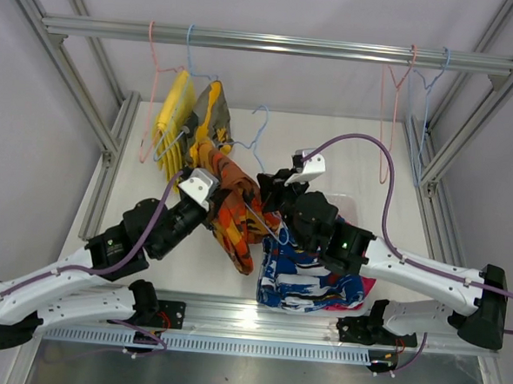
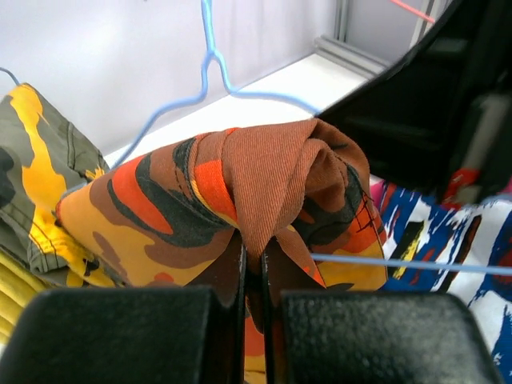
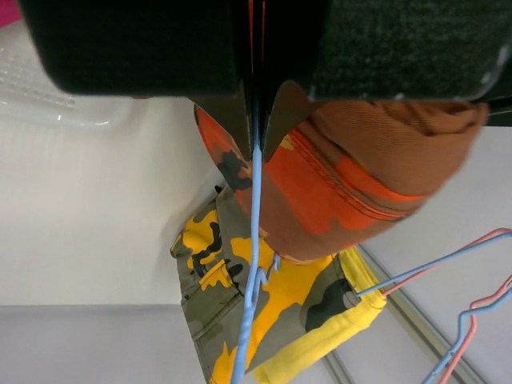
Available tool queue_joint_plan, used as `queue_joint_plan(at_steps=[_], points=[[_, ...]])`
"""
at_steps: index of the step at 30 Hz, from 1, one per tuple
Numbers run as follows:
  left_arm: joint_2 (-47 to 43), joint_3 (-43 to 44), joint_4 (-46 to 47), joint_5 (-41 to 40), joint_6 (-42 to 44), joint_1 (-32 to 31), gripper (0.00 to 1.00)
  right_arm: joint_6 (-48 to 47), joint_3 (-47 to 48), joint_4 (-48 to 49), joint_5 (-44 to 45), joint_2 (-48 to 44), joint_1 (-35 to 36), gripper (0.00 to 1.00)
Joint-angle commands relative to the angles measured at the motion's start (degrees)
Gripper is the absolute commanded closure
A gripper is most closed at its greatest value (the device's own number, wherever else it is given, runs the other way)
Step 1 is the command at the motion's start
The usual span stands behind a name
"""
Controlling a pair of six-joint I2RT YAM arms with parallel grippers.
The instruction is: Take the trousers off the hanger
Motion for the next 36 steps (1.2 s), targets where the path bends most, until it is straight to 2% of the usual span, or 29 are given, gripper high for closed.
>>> queue_joint_plan(at_steps=[1,8,15,29,36], points=[[0.26,7.51,7.84,1.37,-1.02,-0.39,0.99,3.83,-1.68,4.70,-0.87,0.64,-1.38,1.00],[3.69,15.25,8.55,-0.83,1.00,-3.02,1.00,6.73,-4.14,5.41,-2.02,2.05,-2.27,1.00],[3.35,23.34,9.16,-3.73,4.78,-6.54,1.00,9.28,-8.97,5.76,-1.93,-0.41,-2.97,1.00],[-2.28,31.52,-1.64,0.04,-1.72,-7.33,0.99,10.95,-15.30,1.72,-0.96,-6.30,-5.78,1.00],[-3.15,33.46,-8.32,6.18,-3.92,-7.42,1.00,8.85,-14.87,-1.97,-0.26,-12.09,-7.62,1.00]])
